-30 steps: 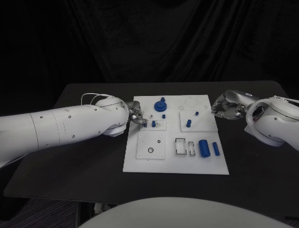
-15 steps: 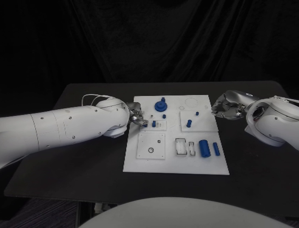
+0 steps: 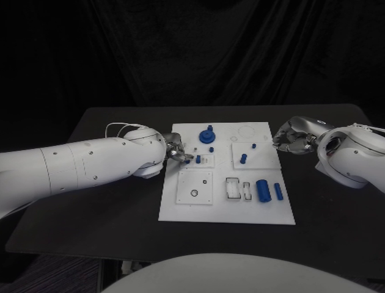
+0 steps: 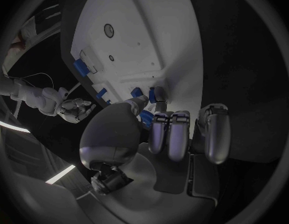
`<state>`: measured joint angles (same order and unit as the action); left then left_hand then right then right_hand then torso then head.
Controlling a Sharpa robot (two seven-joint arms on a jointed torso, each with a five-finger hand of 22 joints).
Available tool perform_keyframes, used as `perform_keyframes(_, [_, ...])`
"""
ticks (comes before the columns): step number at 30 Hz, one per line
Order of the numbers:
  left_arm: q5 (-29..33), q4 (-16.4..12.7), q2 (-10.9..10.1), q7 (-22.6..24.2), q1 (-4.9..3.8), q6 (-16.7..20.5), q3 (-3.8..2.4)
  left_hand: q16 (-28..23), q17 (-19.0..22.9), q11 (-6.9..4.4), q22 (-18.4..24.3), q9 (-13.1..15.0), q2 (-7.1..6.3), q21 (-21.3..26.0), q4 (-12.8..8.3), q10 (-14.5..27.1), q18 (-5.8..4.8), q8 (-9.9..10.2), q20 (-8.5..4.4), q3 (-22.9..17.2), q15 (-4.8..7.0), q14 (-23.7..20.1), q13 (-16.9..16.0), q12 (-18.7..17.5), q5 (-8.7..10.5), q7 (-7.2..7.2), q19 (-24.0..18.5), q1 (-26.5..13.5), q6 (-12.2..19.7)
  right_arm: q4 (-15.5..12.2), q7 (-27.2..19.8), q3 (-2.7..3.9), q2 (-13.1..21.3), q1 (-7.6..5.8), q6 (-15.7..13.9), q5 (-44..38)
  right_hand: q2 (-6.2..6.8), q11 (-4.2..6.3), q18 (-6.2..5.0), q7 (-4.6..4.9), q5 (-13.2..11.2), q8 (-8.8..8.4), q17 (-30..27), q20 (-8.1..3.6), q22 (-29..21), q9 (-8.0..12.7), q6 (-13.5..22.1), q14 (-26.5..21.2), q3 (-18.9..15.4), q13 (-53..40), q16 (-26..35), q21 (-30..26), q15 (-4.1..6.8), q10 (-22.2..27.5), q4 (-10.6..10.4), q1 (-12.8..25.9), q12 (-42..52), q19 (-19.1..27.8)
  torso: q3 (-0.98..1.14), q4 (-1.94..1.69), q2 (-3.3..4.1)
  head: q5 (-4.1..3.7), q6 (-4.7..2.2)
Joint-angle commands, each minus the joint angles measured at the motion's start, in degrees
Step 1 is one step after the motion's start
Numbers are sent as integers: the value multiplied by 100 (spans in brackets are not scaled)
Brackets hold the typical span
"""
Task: Assemble the parts on the task board
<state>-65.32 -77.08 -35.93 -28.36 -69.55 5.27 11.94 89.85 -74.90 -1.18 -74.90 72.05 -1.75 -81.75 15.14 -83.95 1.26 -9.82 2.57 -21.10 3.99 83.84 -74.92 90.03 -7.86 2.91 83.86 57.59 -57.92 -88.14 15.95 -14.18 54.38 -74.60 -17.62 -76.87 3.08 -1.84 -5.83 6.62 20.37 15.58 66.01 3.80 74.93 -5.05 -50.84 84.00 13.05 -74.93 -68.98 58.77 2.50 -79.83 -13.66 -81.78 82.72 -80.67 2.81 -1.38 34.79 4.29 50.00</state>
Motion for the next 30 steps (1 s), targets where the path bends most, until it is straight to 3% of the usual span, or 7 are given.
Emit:
perform_keyframes(1, [23, 1, 5, 93, 49, -111, 17, 15, -1510, 54, -1228, -100, 43, 39, 146, -605, 85, 137, 38, 476, -62, 616, -1508, -3, 225, 40, 108, -376, 61, -6, 88, 3, 12, 11, 44, 1, -5, -5, -55, 16, 23, 30, -5, -13, 173, 8, -42, 59, 32, -220, 36, -20, -13, 30, 0, 2, -29, 34, -1, -1, 1, -7, 0])
perform_keyframes(4, [23, 12, -1, 145, 55, -108, 17, 15, -1510, 100, -1223, -298, 199, 58, 159, -605, 90, 351, 69, 1023, -102, 616, -1508, -3, 461, 97, 98, -807, 157, -6, 88, 3, 16, 11, 43, 1, -5, -5, -55, 16, 23, 30, -5, -13, 173, 8, -42, 59, 32, -220, 36, -20, -13, 30, 0, 2, -29, 34, 1, 0, 0, -8, 0])
perform_keyframes(9, [23, 45, -12, 249, 60, -77, 17, 15, -1510, 144, -1219, -594, 494, 72, 166, -605, 93, 549, 113, 1760, -140, 616, -1508, -3, 485, 144, 90, -1392, 147, -4, 92, 3, 17, 11, 48, 1, -5, -5, -55, 16, 23, 30, -5, -13, 173, 8, -42, 59, 32, -220, 36, -20, -13, 30, 0, 2, -29, 34, -1, 3, 0, -8, 0])
perform_keyframes(16, [23, 73, -25, 234, 64, -56, 17, 15, -1510, 150, -1223, -693, 671, 63, 171, -605, 91, 564, 125, 2072, -143, 616, -1508, -3, 487, 143, 94, -1509, 89, -2, 92, 3, 14, 11, 52, 1, -5, -5, -55, 16, 23, 30, -5, -13, 173, 8, -42, 59, 32, -220, 36, -20, -13, 30, 0, 2, -29, 34, -2, 2, 0, -6, 0])
perform_keyframes(25, [23, 76, -66, 217, 66, 146, 17, 15, -1510, 89, -1232, -446, 1164, 32, 173, -605, 85, 260, 90, 2521, -97, 616, -1508, -3, 448, 67, 115, -1595, -96, -4, 75, 3, 21, 11, 25, 1, -7, -5, -54, 15, 25, 33, -2, -13, 175, 10, -47, 59, 39, -235, 33, -21, -13, 18, 0, 3, -19, 33, 0, 1, -2, 10, 0])
perform_keyframes(27, [23, 39, -114, 463, 67, 481, 17, 15, -1510, 81, -1239, -173, 1369, 8, 165, -605, 79, 50, 77, 2774, -87, 616, -1508, -3, 455, 59, 128, -1533, 37, -13, 50, 3, 31, 11, -13, 1, -7, -5, -54, 15, 25, 33, -2, -13, 175, 10, -47, 59, 39, -235, 33, -21, -13, 18, 0, 3, -19, 33, 0, 3, 0, 10, 0])
perform_keyframes(30, [23, -30, -206, 996, 67, 1069, 17, 15, -1510, 76, -1245, 113, 1449, -12, 155, -605, 76, -201, 71, 2996, -86, 616, -1508, -3, 427, 53, 136, -1318, 183, -37, 6, 3, 56, 11, -79, 1, -7, -4, -52, 14, 27, 34, 3, -13, 179, 10, -49, 61, 40, -235, 28, -11, -13, 18, 1, 1, -19, 29, -2, 5, -1, 6, 0])
